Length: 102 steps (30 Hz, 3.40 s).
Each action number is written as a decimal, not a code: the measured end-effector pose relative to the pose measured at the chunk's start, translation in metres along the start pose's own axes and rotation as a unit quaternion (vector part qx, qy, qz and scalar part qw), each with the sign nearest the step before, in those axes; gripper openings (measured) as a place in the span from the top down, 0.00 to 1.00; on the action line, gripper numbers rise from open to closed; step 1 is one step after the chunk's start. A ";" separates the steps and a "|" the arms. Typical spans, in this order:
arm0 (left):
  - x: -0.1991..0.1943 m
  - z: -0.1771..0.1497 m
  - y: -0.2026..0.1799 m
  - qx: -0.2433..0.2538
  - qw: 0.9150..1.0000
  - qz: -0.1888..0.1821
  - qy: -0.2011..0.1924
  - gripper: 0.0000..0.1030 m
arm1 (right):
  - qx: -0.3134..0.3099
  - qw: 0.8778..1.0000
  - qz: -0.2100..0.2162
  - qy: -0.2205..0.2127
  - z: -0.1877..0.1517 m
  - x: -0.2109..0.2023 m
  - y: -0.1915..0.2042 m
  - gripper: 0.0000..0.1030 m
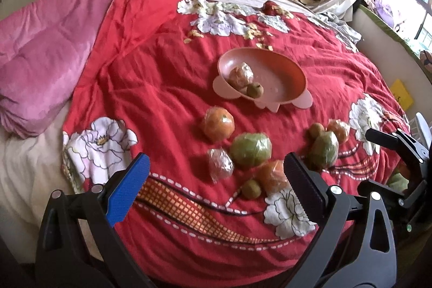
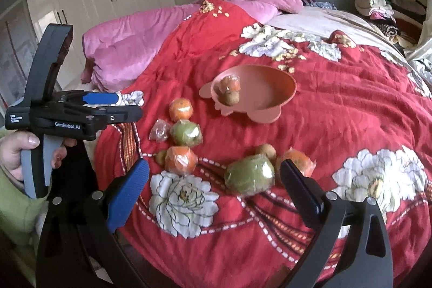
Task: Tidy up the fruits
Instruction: 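Withdraw both open tools from the bowl back toward the fruit pile, then grasp a clear-wrapped fruit with the left tool while the right tool grasps the green wrapped fruit, then lift both held fruits and carry them over the pink bowl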
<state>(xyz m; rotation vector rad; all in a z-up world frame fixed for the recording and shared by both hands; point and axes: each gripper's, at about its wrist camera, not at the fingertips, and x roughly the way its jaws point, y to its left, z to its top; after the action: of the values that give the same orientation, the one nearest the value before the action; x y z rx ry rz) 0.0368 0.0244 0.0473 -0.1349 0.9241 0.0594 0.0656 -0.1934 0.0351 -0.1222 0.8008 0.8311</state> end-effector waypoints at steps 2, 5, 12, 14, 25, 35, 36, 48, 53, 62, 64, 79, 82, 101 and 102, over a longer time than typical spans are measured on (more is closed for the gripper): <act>0.001 -0.003 -0.001 0.003 1.000 -0.001 0.004 0.10 | 0.002 1.000 0.000 0.004 -0.004 0.000 0.000 0.06; 0.002 -0.008 -0.003 0.008 1.000 -0.002 0.009 0.10 | 0.005 1.000 -0.003 0.010 -0.009 0.000 0.000 0.06; 0.007 -0.022 -0.003 0.005 1.000 -0.011 0.024 0.09 | 0.013 1.000 -0.010 0.025 -0.020 0.003 -0.002 0.06; 0.009 -0.025 -0.002 0.005 1.000 -0.011 0.029 0.10 | 0.015 0.999 -0.013 0.030 -0.022 0.004 -0.002 0.06; 0.017 -0.034 0.009 0.003 0.999 -0.015 0.034 0.10 | 0.029 0.998 -0.032 0.045 -0.028 0.016 -0.007 0.06; 0.030 -0.028 0.003 0.013 0.998 -0.043 0.034 0.42 | 0.063 0.997 -0.038 0.038 -0.027 0.027 -0.023 0.08; 0.031 -0.028 0.002 0.013 0.998 -0.044 0.033 0.43 | 0.064 0.996 -0.037 0.041 -0.028 0.029 -0.023 0.15; 0.048 -0.022 0.004 0.006 0.997 -0.063 0.046 0.57 | 0.059 0.996 -0.049 0.053 -0.024 0.059 -0.026 0.37; 0.055 -0.020 0.005 0.006 0.996 -0.067 0.052 0.64 | 0.045 0.996 -0.062 0.044 -0.020 0.068 -0.025 0.46; 0.064 -0.016 0.009 0.014 0.997 -0.060 0.054 0.74 | 0.044 0.997 -0.052 0.036 -0.018 0.071 -0.028 0.50; 0.066 -0.015 0.012 0.012 0.996 -0.063 0.055 0.75 | 0.045 0.997 -0.049 0.034 -0.019 0.071 -0.029 0.50; 0.070 -0.011 0.023 -0.005 0.993 -0.102 0.051 0.77 | 0.055 0.998 -0.035 0.021 -0.020 0.060 -0.030 0.50; 0.061 -0.011 0.025 -0.008 0.993 -0.106 0.044 0.77 | 0.058 0.998 -0.033 0.017 -0.019 0.054 -0.030 0.50; 0.036 0.023 0.011 0.012 0.993 -0.119 0.005 0.77 | 0.036 0.998 -0.033 -0.040 0.026 0.023 -0.031 0.50; 0.037 0.024 0.009 0.014 0.993 -0.119 0.005 0.77 | 0.035 0.998 -0.032 -0.042 0.029 0.023 -0.031 0.50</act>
<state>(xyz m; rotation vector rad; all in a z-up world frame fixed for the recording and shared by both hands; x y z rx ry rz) 0.0772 0.0366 0.0318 -0.2192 0.9131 -0.1752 0.1139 -0.1892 0.0334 -0.0507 0.7422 0.7431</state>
